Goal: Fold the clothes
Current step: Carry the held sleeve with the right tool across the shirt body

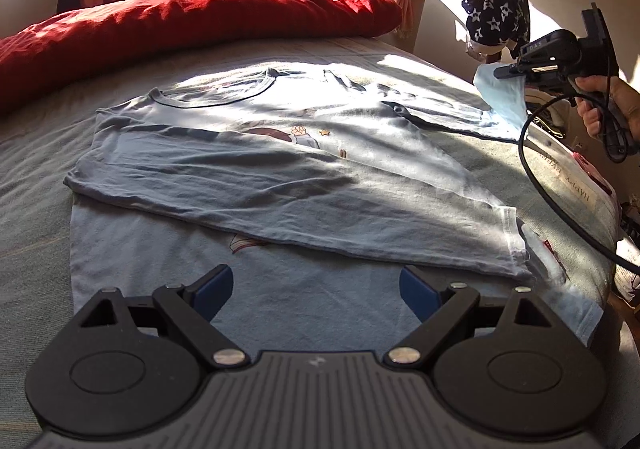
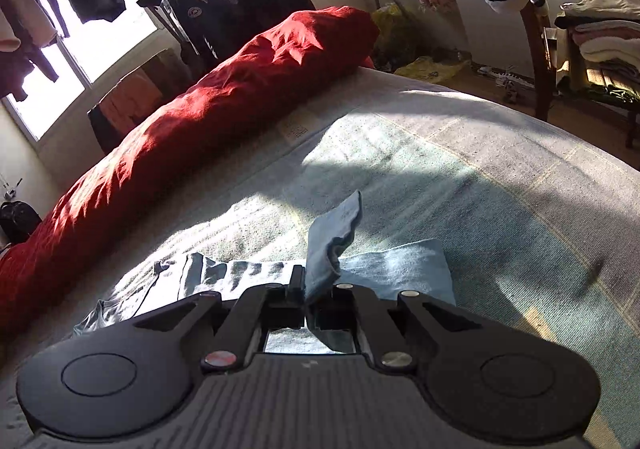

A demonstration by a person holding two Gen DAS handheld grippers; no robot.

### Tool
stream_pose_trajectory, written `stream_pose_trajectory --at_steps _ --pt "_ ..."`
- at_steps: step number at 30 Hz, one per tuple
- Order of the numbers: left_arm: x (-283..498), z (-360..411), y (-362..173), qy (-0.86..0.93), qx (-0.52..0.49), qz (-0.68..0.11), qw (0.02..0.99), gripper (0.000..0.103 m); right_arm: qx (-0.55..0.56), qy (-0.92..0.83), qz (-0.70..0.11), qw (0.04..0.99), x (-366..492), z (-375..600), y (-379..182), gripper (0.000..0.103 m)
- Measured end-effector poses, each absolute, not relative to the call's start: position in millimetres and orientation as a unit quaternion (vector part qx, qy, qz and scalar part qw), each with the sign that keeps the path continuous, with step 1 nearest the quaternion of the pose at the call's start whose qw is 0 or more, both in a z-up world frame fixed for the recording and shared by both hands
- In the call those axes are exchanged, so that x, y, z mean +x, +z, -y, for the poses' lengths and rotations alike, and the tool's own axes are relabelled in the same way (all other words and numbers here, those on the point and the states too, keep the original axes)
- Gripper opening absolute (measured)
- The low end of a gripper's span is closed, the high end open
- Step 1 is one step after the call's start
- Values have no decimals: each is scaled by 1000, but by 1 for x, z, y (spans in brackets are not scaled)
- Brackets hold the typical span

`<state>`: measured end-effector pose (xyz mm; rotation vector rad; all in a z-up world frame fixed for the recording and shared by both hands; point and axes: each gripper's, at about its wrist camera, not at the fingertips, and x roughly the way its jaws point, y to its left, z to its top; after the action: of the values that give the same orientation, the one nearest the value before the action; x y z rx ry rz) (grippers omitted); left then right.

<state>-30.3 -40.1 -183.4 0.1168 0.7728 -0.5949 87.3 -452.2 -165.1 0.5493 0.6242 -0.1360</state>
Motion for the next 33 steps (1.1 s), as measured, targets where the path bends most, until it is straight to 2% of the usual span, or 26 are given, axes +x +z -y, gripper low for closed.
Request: stream_pose_trajectory --at_steps 20,33 --pt "-31 -25 -166 -257 2 -373 892 90 180 64 -343 920 127 293 -137 4" --pt "-19 -62 -164 -219 -37 -375 900 90 118 142 -377 908 130 215 -145 4"
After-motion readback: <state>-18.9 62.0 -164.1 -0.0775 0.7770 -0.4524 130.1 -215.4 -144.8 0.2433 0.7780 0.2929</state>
